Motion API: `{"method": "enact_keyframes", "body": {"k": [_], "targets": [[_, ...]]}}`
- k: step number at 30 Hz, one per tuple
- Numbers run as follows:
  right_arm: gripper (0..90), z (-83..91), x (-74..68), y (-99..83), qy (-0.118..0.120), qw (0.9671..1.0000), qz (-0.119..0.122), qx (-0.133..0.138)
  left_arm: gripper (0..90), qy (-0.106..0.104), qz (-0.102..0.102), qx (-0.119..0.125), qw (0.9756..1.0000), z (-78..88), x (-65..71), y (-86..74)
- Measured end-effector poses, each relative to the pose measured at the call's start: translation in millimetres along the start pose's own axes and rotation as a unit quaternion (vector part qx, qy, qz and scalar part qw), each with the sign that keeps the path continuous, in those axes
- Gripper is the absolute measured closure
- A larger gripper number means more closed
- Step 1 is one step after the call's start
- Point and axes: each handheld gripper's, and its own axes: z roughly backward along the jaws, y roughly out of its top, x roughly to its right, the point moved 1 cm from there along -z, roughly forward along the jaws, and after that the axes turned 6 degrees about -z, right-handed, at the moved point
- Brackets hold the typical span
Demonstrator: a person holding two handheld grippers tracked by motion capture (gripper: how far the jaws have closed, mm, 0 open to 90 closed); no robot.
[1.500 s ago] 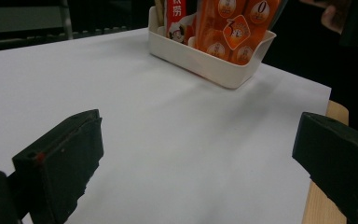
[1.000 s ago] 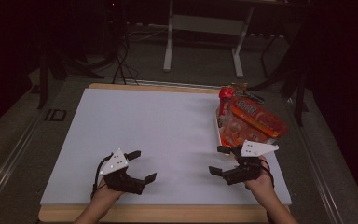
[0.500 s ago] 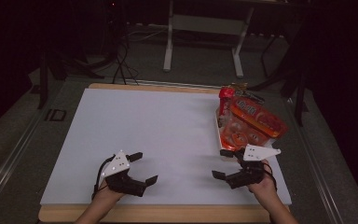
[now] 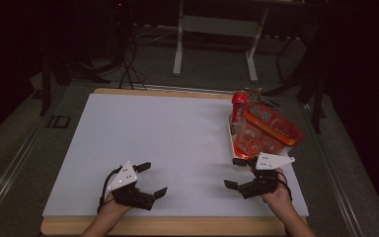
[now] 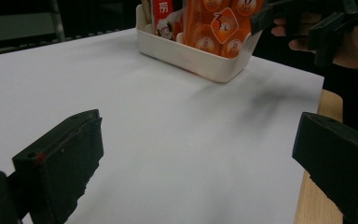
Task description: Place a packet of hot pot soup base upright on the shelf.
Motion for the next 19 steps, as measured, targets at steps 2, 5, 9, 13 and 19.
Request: {"method": "enact_keyframes", "body": {"k": [2, 5, 9, 13, 19], "targets": [[13.4, -0.7, -0.4, 0.0, 0.0, 1.0, 0.001, -0.001, 2.5, 0.0, -0.001, 0.001, 1.0, 0.6, 0.9, -0.3], [13.5, -0.8, -0.4, 0.2, 0.0, 1.0, 0.004, 0.002, 2.5, 0.002, -0.002, 0.006, 1.0, 2.1, 1.6, 0.2], [13.4, -0.6, 0.8, -0.1, 0.0, 1.0, 0.004, 0.004, 2.5, 0.003, 0.0, 0.005, 1.0, 2.4, 1.2, -0.2], [13.5, 0.0, 1.3, 0.1, 0.002, 1.0, 0.003, 0.007, 2.5, 0.002, -0.001, 0.002, 1.0, 2.2, 0.9, -0.9], [13.4, -2.4, 1.0, -0.6, 0.003, 1.0, 0.006, -0.001, 2.5, 0.003, 0.0, 0.004, 1.0, 2.4, 0.4, -1.0]]}}
